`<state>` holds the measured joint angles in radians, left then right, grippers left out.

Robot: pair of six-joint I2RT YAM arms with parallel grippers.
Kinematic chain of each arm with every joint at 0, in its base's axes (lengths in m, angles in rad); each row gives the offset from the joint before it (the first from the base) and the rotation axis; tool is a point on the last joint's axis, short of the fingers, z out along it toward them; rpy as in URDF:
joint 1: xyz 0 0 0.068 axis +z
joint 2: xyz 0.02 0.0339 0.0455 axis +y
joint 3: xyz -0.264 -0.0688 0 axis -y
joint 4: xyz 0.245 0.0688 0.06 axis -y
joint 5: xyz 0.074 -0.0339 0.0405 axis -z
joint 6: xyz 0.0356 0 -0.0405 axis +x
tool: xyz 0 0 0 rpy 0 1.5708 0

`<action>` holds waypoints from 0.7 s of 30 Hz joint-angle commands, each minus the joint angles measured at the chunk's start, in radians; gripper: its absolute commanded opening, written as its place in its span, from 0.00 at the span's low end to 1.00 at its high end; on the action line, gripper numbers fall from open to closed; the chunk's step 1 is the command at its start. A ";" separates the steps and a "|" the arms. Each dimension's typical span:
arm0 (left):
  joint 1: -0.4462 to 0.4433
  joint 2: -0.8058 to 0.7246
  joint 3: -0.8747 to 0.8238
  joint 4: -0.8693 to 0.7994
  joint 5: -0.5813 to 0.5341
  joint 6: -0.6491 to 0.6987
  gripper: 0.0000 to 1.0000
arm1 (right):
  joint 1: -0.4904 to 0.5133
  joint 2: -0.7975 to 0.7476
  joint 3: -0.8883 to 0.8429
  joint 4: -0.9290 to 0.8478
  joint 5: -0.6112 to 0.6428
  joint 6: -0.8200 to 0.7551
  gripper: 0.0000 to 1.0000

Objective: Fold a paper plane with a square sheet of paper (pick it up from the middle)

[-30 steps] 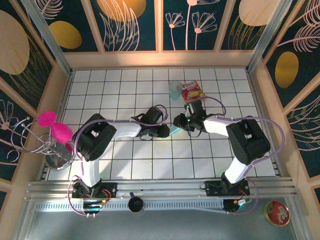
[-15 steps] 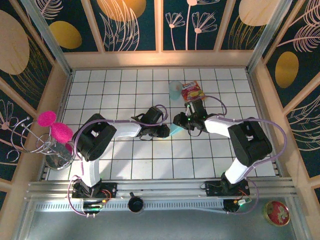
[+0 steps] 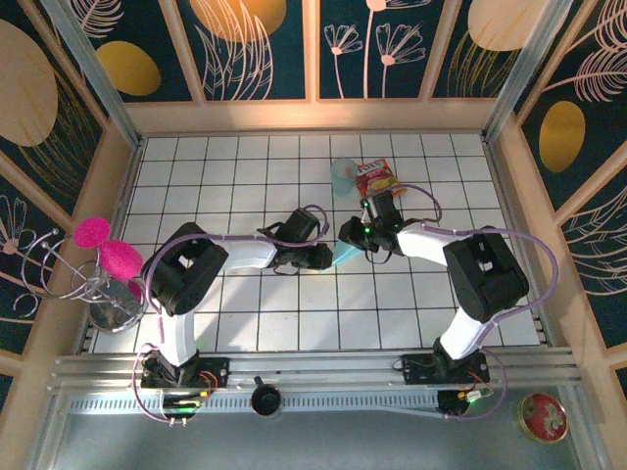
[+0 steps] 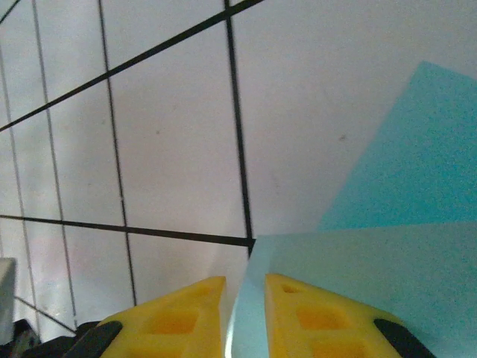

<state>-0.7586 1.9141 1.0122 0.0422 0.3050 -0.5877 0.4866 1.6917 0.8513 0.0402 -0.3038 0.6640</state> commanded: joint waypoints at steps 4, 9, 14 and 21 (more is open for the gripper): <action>-0.005 0.062 -0.017 -0.030 -0.030 0.002 0.18 | 0.004 0.018 0.015 -0.057 0.075 0.012 0.21; -0.005 0.059 -0.024 -0.024 -0.027 0.000 0.18 | 0.003 0.027 0.012 -0.060 0.078 0.017 0.21; -0.005 0.059 -0.029 -0.021 -0.026 -0.001 0.19 | 0.000 0.036 0.012 -0.071 0.090 0.022 0.21; -0.005 0.059 -0.034 -0.018 -0.024 -0.001 0.19 | -0.005 0.043 0.005 -0.077 0.097 0.029 0.21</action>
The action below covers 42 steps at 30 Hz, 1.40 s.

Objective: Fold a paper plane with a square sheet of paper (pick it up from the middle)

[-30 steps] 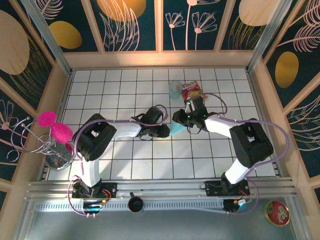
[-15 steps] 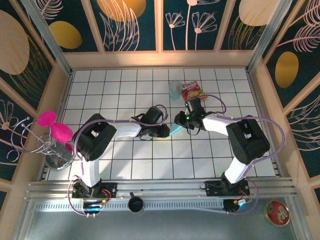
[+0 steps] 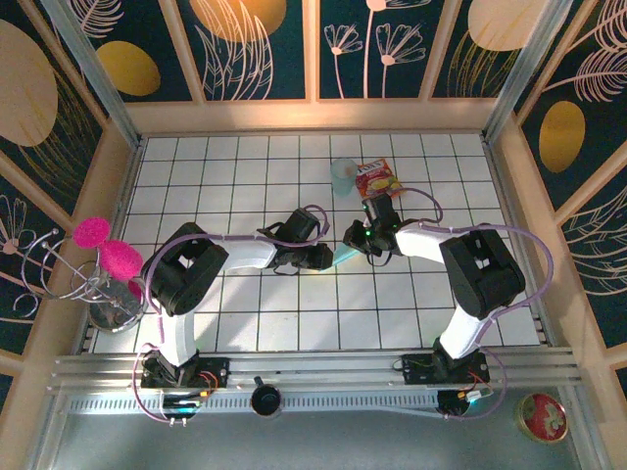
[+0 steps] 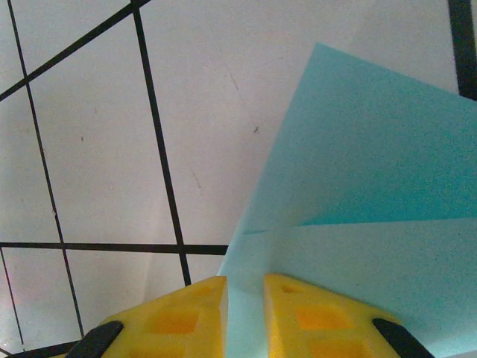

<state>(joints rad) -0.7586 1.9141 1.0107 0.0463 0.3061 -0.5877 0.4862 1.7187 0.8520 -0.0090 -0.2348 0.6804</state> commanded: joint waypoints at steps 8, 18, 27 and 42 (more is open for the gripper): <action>-0.005 0.055 -0.032 -0.023 -0.028 -0.001 0.19 | -0.008 0.023 -0.009 -0.024 0.025 0.014 0.21; -0.005 0.052 -0.028 -0.021 -0.025 -0.003 0.22 | -0.010 -0.029 -0.042 -0.003 0.019 0.004 0.21; -0.005 0.045 -0.027 -0.022 -0.020 -0.004 0.23 | -0.010 -0.076 -0.086 0.051 0.005 -0.011 0.22; 0.004 -0.146 0.002 -0.040 -0.113 -0.035 0.39 | -0.017 -0.066 -0.179 0.134 0.021 -0.034 0.21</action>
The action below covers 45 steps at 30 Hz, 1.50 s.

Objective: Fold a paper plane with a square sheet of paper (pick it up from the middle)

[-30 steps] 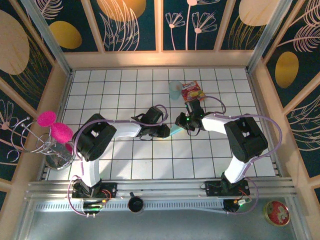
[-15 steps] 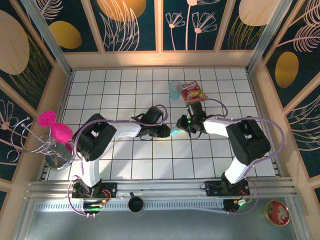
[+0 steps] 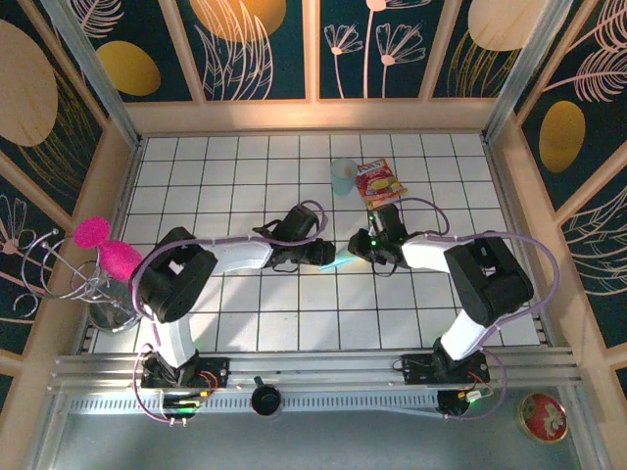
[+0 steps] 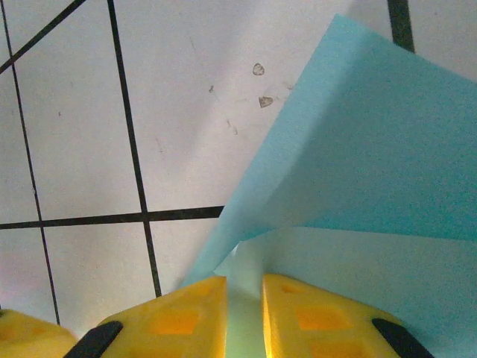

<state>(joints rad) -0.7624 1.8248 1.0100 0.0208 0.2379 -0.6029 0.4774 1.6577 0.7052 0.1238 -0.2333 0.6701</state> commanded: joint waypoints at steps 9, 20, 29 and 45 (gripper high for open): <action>-0.001 -0.048 -0.003 0.093 0.111 -0.061 0.22 | -0.017 -0.025 -0.042 0.037 -0.003 -0.028 0.21; -0.028 0.094 0.078 0.075 0.182 -0.113 0.09 | -0.021 -0.019 -0.047 0.038 -0.006 -0.024 0.19; -0.027 0.140 0.105 0.015 0.104 -0.101 0.08 | -0.022 -0.022 -0.053 0.036 -0.003 -0.026 0.18; -0.027 0.176 0.093 -0.016 0.069 -0.094 0.07 | -0.022 -0.042 -0.051 0.023 0.002 -0.027 0.18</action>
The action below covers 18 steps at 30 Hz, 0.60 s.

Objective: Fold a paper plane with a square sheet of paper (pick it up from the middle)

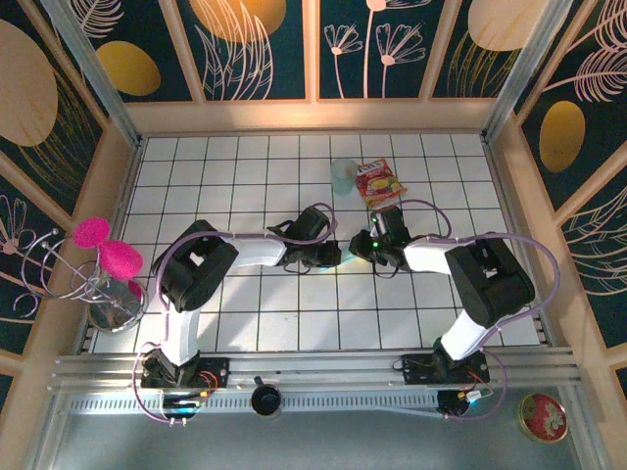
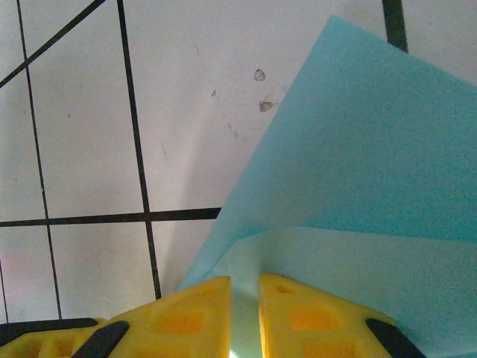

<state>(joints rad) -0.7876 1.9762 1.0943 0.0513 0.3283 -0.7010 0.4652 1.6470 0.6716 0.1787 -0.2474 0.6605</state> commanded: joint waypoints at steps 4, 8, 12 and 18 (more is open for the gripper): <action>-0.002 0.030 -0.002 -0.051 -0.021 0.009 0.06 | -0.009 -0.085 0.010 -0.057 0.013 -0.015 0.19; -0.002 0.030 -0.009 -0.051 -0.019 0.013 0.06 | 0.003 -0.130 0.047 -0.082 0.016 0.011 0.18; -0.004 0.032 -0.012 -0.052 -0.023 0.016 0.04 | 0.048 -0.116 0.066 -0.093 0.049 0.067 0.13; -0.002 0.033 -0.020 -0.048 -0.020 0.016 0.02 | 0.073 -0.061 0.057 -0.060 0.072 0.143 0.08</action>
<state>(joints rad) -0.7876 1.9797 1.0939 0.0513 0.3286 -0.7002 0.5343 1.5539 0.7200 0.1242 -0.2062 0.7483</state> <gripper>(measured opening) 0.047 0.079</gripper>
